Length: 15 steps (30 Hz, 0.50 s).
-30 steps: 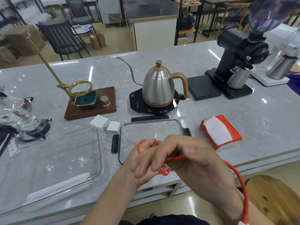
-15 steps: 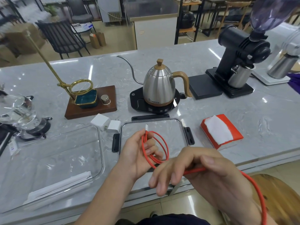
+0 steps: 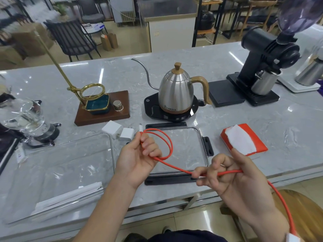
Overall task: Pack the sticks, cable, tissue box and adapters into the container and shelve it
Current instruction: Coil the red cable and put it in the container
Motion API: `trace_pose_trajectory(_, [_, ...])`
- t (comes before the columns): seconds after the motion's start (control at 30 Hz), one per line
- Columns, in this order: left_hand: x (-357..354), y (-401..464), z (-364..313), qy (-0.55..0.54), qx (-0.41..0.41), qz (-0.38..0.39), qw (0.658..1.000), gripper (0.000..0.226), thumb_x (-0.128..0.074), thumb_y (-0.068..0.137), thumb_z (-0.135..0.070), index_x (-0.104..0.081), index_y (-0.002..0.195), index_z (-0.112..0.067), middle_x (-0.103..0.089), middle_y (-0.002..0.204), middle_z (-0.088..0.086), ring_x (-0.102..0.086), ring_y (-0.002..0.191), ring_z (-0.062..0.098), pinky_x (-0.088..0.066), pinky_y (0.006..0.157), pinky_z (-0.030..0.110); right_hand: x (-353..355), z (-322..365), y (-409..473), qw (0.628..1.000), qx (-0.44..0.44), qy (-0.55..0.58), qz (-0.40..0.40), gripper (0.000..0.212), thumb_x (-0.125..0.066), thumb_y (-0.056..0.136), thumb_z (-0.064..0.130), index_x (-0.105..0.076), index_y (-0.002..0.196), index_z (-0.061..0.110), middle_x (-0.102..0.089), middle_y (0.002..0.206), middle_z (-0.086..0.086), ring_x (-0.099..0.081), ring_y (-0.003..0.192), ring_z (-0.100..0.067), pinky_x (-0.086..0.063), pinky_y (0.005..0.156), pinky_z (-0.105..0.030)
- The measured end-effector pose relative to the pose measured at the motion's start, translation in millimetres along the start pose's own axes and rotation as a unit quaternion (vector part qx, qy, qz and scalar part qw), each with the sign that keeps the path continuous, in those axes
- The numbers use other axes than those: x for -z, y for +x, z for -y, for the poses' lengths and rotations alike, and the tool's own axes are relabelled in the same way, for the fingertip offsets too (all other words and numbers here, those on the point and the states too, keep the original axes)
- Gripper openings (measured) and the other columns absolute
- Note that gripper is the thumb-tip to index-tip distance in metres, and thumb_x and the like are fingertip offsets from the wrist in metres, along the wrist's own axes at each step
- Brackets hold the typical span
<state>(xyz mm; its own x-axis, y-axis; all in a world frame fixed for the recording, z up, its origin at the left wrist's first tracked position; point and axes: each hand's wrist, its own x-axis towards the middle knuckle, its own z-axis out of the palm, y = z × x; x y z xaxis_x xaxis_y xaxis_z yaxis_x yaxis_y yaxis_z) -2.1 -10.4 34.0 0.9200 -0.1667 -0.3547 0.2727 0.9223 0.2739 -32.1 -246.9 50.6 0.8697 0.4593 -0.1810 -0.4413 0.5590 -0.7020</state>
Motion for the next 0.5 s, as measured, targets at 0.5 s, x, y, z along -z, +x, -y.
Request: trace_pose_trajectory(0.5, [-13, -12, -4, 0.152, 0.001, -0.042, 0.987, 0.032, -0.048, 0.089, -0.041, -0.050, 0.068, -0.017, -0.012, 0.050, -0.008, -0.003, 0.041, 0.007, -0.012, 0.032, 0.017, 15, 36, 2, 0.973, 0.072, -0.064, -0.212, 0.041, -0.037, 0.100, 0.036, -0.052, 0.068, 0.015, -0.027, 0.037, 0.001, -0.041, 0.041, -0.019, -0.037, 0.040, -0.023])
